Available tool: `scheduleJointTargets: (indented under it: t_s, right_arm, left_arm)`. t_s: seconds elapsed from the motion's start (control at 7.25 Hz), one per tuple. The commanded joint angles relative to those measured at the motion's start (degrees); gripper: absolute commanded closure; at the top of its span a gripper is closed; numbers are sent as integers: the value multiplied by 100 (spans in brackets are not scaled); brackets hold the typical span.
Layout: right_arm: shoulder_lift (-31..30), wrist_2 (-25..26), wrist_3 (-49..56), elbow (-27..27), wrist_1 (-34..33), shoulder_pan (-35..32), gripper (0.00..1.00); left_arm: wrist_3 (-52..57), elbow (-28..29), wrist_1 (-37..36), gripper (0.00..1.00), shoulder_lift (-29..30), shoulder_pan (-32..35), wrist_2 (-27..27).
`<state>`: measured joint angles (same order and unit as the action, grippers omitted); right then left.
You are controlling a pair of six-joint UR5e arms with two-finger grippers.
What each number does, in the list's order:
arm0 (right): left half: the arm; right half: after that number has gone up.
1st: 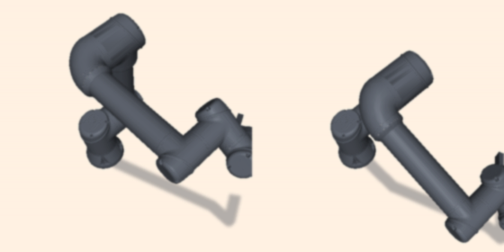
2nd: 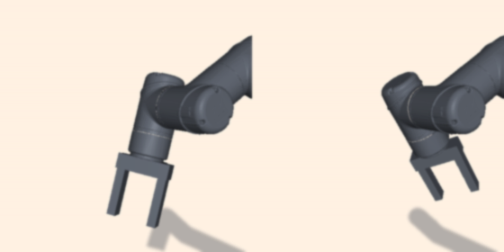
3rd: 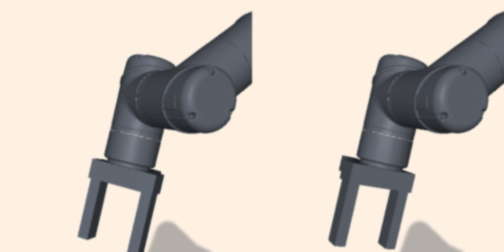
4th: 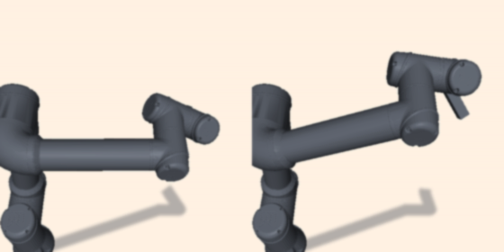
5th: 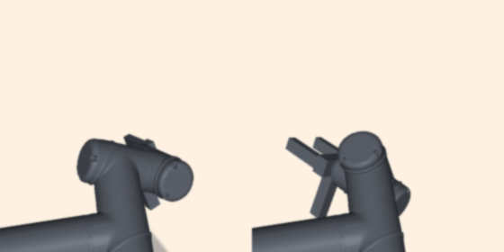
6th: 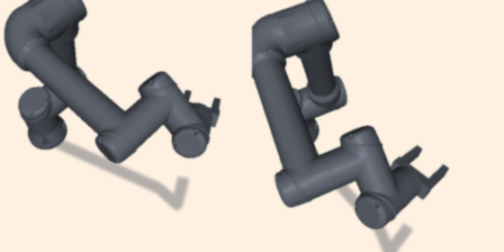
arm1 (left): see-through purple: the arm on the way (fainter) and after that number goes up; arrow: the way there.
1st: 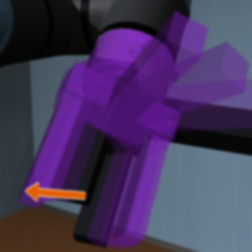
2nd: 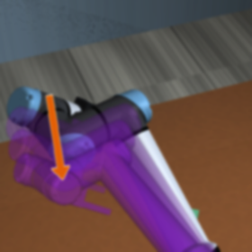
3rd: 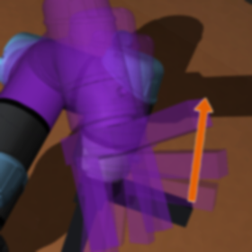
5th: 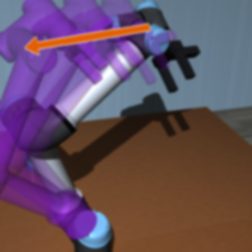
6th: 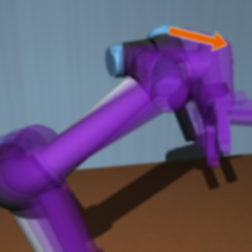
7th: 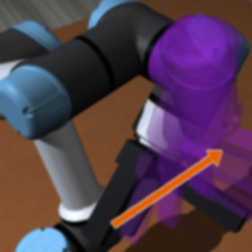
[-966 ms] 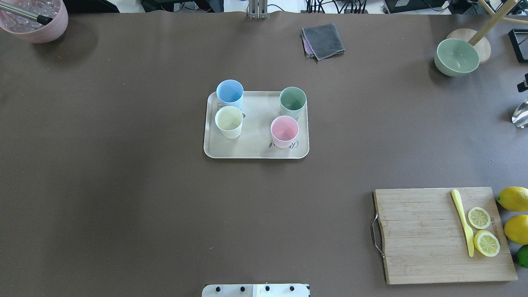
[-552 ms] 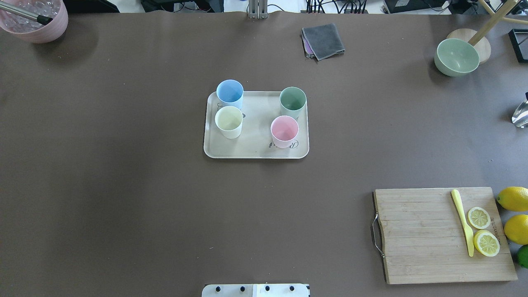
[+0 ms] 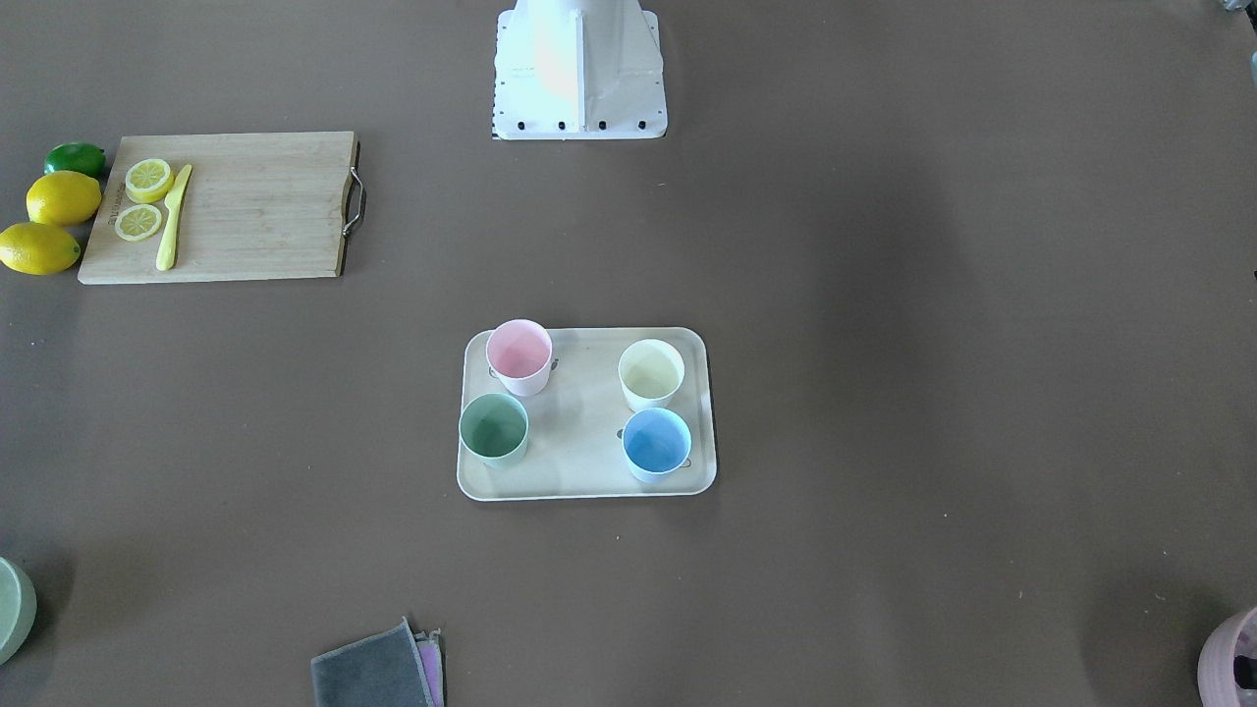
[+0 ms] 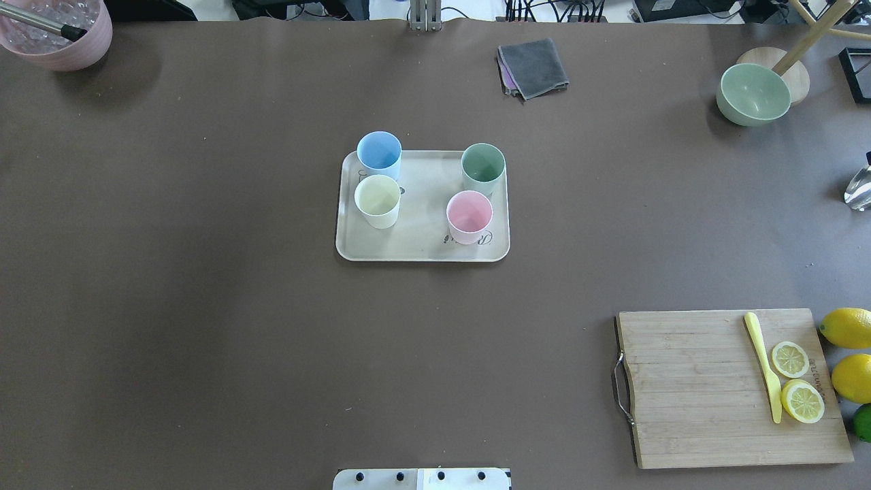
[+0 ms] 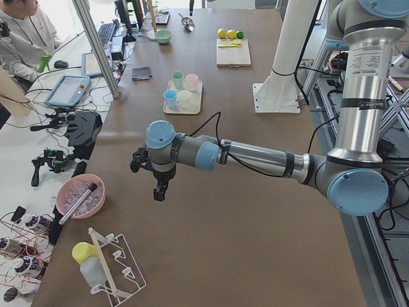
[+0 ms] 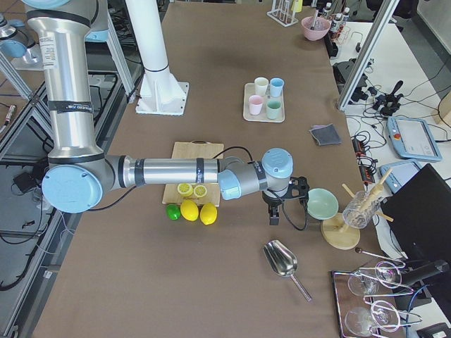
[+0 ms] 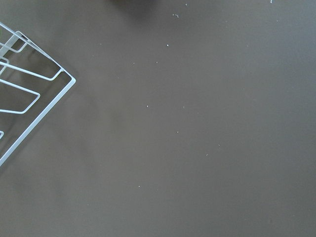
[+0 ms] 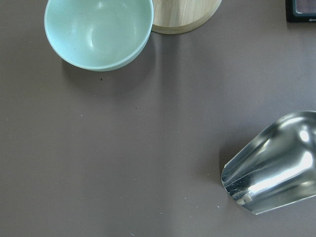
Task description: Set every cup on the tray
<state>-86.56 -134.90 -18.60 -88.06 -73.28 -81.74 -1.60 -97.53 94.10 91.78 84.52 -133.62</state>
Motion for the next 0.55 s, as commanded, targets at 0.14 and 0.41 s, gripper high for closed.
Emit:
scheduleJointTargets:
  t_s: [0.14, 0.41]
  right_arm:
    - [-37, 7, 15, -9, 16, 0, 0]
    - [-28, -1, 15, -36, 16, 0, 0]
  left_arm:
    - [29, -64, -5, 2, -125, 21, 29]
    - [29, -55, -14, 2, -125, 21, 20]
